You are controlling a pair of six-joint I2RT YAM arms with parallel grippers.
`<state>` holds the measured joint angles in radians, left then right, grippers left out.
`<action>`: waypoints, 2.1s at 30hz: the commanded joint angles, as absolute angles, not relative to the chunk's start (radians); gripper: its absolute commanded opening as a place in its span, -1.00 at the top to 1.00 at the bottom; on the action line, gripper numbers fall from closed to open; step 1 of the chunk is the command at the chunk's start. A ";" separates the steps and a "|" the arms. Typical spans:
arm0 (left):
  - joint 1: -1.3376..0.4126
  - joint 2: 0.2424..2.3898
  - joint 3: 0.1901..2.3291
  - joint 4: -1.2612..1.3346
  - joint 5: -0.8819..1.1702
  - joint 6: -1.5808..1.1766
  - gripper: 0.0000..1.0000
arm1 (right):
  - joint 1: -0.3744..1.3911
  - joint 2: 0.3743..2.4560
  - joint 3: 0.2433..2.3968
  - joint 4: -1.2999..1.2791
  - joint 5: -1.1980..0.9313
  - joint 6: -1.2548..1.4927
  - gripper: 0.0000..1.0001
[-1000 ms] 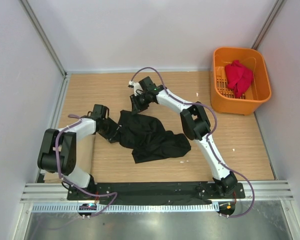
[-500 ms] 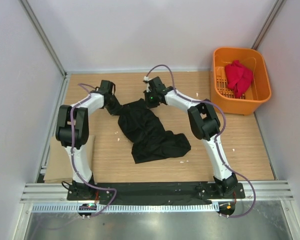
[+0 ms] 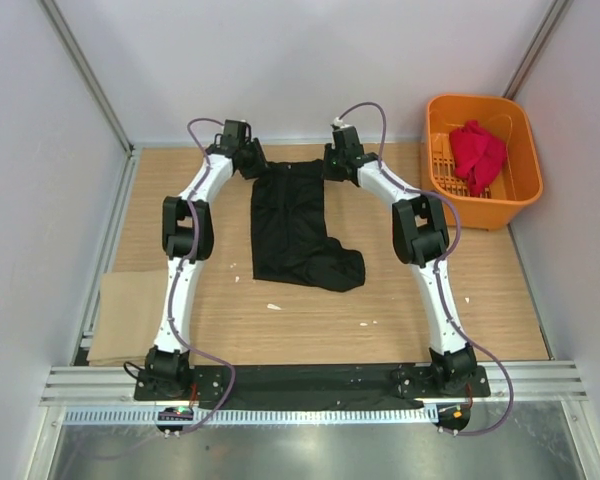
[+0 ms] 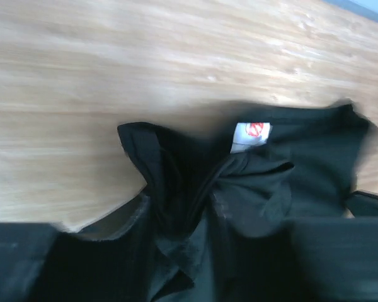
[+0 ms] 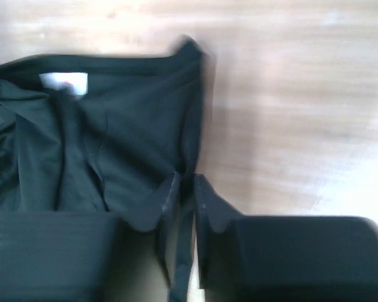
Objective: Fold and stack the t-shirts
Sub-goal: Flatten the tshirt out
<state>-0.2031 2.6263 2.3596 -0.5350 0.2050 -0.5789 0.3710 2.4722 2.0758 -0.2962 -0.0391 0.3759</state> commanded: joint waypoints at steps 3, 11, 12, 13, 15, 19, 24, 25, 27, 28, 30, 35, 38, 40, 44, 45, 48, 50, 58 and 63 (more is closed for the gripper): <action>-0.181 2.545 2.375 -0.633 0.118 -0.535 -0.11 | 0.350 2.468 2.226 -0.406 -0.016 0.353 0.18; -0.202 2.015 1.926 -0.658 0.185 -0.489 -0.55 | 0.347 2.151 1.990 -0.649 0.014 0.334 -0.37; -0.218 1.976 1.822 -0.657 0.222 -0.495 -0.51 | 0.341 2.122 1.949 -0.690 0.012 0.330 -0.37; -0.228 1.941 1.765 -0.644 0.288 -0.500 -0.46 | 0.339 2.091 1.912 -0.710 -0.023 0.336 -0.38; -0.273 1.844 1.604 -0.608 0.331 -0.502 -0.36 | 0.328 1.993 1.777 -0.718 -0.124 0.357 -0.36; -0.374 1.764 1.441 -0.545 0.417 -0.532 -0.47 | 0.328 1.829 1.524 -0.689 -0.241 0.368 -0.29; -0.501 1.790 1.405 -0.561 0.411 -0.541 -0.51 | 0.328 1.706 1.226 -0.615 -0.340 0.360 -0.12; -0.511 1.810 1.408 -0.568 0.405 -0.541 -0.51 | 0.328 1.691 1.200 -0.609 -0.348 0.360 -0.09; -0.528 1.828 1.419 -0.607 0.367 -0.531 -0.51 | 0.327 1.675 1.131 -0.585 -0.347 0.360 -0.03; -0.541 1.836 1.425 -0.621 0.348 -0.526 -0.50 | 0.327 1.668 1.115 -0.577 -0.338 0.359 -0.01; -0.557 1.842 1.414 -0.649 0.301 -0.509 -0.50 | 0.327 1.660 1.085 -0.563 -0.333 0.353 -0.01; -0.569 1.829 1.370 -0.669 0.250 -0.509 -0.51 | 0.328 1.675 1.045 -0.566 -0.308 0.339 0.02; -0.571 1.822 1.353 -0.672 0.242 -0.515 -0.51 | 0.327 1.680 1.022 -0.555 -0.276 0.330 0.04; -0.572 1.828 1.353 -0.672 0.244 -0.517 -0.51 | 0.327 1.686 1.016 -0.548 -0.273 0.330 0.10; -0.574 1.858 1.361 -0.678 0.236 -0.506 -0.21 | 0.328 1.704 0.999 -0.511 -0.291 0.348 0.26; -0.574 1.867 1.367 -0.689 0.235 -0.505 -0.08 | 0.327 1.707 0.999 -0.500 -0.294 0.353 0.30; -0.574 1.878 1.362 -0.696 0.224 -0.503 0.43 | 0.330 1.715 0.999 -0.489 -0.307 0.360 0.57; -0.574 1.861 1.361 -0.712 0.210 -0.500 0.99 | 0.328 1.704 1.002 -0.498 -0.324 0.362 0.82; -0.592 1.663 1.319 -0.833 0.153 -0.482 1.00 | 0.373 1.540 1.028 -0.656 -0.348 0.328 0.97; -0.604 1.479 1.172 -0.894 0.204 -0.546 1.00 | 0.472 1.419 0.983 -0.764 -0.371 0.357 0.97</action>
